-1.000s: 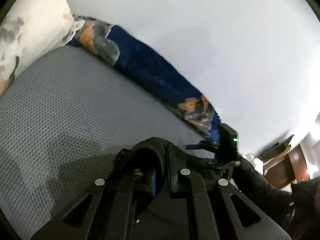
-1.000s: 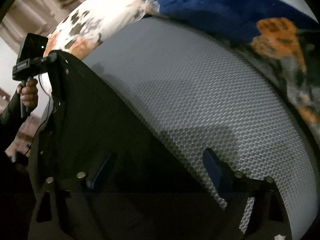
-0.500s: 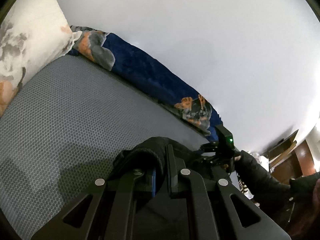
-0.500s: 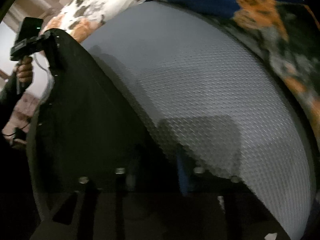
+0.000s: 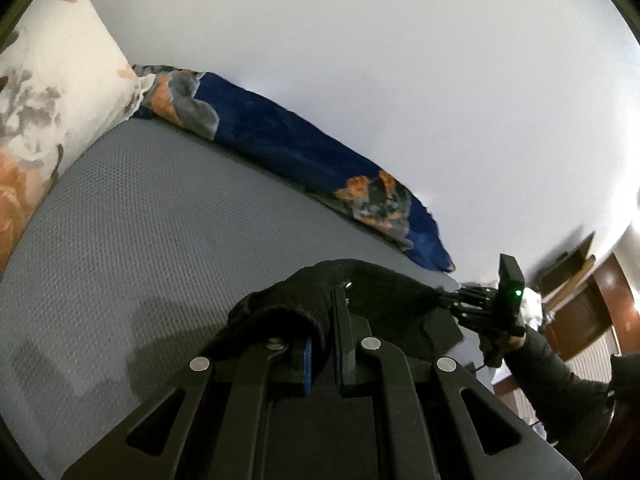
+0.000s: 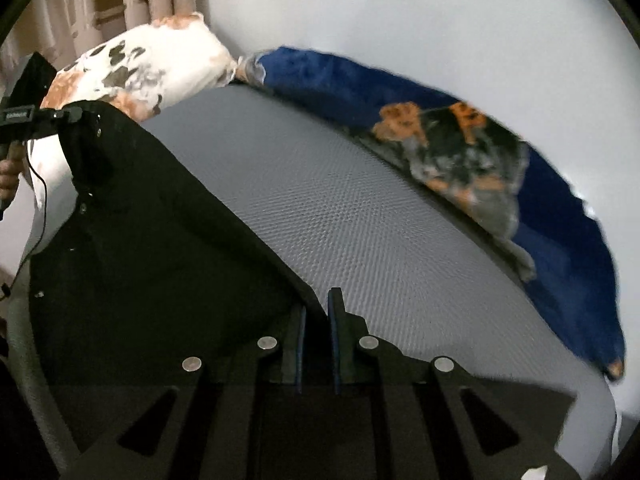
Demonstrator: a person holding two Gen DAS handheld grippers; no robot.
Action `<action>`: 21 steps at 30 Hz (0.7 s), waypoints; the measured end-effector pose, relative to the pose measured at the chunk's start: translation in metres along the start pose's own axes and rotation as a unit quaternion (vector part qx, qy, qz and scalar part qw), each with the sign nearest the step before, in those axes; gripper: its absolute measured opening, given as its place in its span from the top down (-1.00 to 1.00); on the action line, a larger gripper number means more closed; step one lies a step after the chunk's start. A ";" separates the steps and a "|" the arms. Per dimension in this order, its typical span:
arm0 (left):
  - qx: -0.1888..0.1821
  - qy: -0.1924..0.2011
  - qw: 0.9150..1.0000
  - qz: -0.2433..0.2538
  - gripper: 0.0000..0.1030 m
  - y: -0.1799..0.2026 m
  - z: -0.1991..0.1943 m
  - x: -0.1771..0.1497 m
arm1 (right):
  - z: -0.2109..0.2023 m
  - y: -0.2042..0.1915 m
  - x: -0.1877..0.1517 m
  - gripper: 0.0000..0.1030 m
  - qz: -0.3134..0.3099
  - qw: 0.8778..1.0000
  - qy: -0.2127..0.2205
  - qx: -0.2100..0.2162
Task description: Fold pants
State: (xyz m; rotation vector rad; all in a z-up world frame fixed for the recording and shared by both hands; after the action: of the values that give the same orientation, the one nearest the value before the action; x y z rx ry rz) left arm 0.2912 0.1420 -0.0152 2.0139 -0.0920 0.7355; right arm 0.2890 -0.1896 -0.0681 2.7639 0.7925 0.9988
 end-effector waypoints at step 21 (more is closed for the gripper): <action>0.047 -0.142 0.988 -0.028 0.78 -0.002 -0.056 -0.219 | -0.069 -0.117 -0.189 0.90 0.103 0.988 -0.106 0.035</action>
State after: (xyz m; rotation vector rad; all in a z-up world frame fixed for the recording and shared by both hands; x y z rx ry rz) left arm 0.0879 0.1386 -0.1129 2.1919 -0.1684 0.4207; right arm 0.0718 -0.1901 -0.1524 2.9954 0.5317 0.6972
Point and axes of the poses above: each gripper's, at about its wrist camera, not at the fingertips, and z roughly the way its jaws point, y to its right, x to its top, the point moved 9 cm from there along z, roughly the way its jaws point, and after that the axes turned 14 degrees about -x, right-handed, at the moved point
